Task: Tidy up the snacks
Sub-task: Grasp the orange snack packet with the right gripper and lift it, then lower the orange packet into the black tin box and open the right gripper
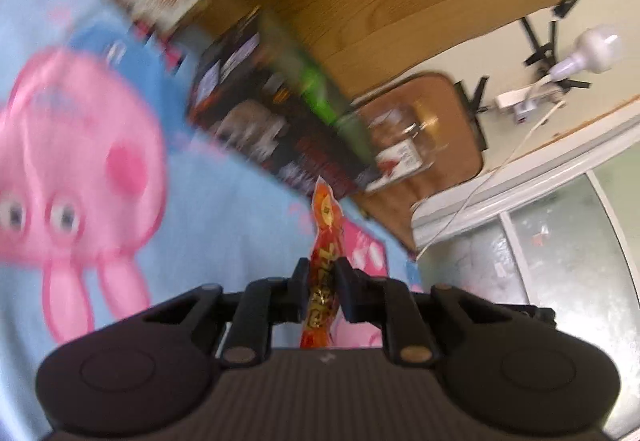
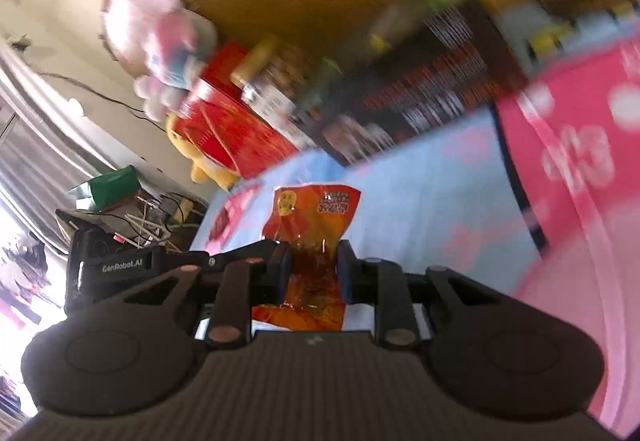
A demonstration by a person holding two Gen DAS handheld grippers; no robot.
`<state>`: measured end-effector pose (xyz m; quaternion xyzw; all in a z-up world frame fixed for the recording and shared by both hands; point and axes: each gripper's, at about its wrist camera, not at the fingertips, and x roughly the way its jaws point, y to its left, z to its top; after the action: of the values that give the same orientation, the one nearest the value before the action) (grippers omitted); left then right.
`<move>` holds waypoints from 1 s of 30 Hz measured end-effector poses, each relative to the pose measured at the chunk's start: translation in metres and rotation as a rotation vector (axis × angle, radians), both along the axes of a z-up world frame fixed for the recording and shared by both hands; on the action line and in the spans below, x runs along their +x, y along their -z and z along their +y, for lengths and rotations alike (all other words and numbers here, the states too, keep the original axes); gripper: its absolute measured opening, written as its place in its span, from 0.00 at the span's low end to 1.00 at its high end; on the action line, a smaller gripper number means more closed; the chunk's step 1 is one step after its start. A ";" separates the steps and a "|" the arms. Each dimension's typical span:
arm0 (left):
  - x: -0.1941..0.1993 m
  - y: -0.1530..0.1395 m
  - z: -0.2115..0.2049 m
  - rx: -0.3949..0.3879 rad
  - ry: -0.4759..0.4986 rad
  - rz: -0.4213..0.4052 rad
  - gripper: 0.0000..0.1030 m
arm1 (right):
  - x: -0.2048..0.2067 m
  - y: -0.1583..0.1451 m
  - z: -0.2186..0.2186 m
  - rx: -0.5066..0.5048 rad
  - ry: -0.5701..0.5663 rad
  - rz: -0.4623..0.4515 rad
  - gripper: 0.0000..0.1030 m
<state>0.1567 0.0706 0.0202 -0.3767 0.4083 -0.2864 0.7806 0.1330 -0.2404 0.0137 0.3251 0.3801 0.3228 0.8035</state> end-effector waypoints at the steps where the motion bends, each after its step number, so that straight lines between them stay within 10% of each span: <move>1: 0.006 -0.010 -0.001 0.010 -0.004 -0.019 0.14 | 0.004 -0.008 0.003 -0.009 0.007 -0.028 0.26; 10: 0.096 -0.077 -0.022 0.203 -0.040 -0.236 0.17 | 0.082 -0.063 0.012 -0.085 0.083 -0.226 0.26; 17: 0.156 -0.039 -0.045 0.401 -0.094 -0.178 0.25 | 0.141 -0.039 0.036 -0.286 0.122 -0.279 0.30; 21: 0.150 -0.028 -0.049 0.462 -0.092 -0.176 0.35 | 0.135 -0.023 0.044 -0.467 0.143 -0.322 0.31; 30: 0.084 -0.069 -0.020 0.404 -0.137 -0.233 0.36 | 0.095 -0.040 0.014 -0.327 0.157 -0.289 0.33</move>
<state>0.2406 0.0509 0.0891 -0.2040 0.3380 -0.1867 0.8996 0.2275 -0.2266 0.0540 0.1693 0.2819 0.2365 0.9143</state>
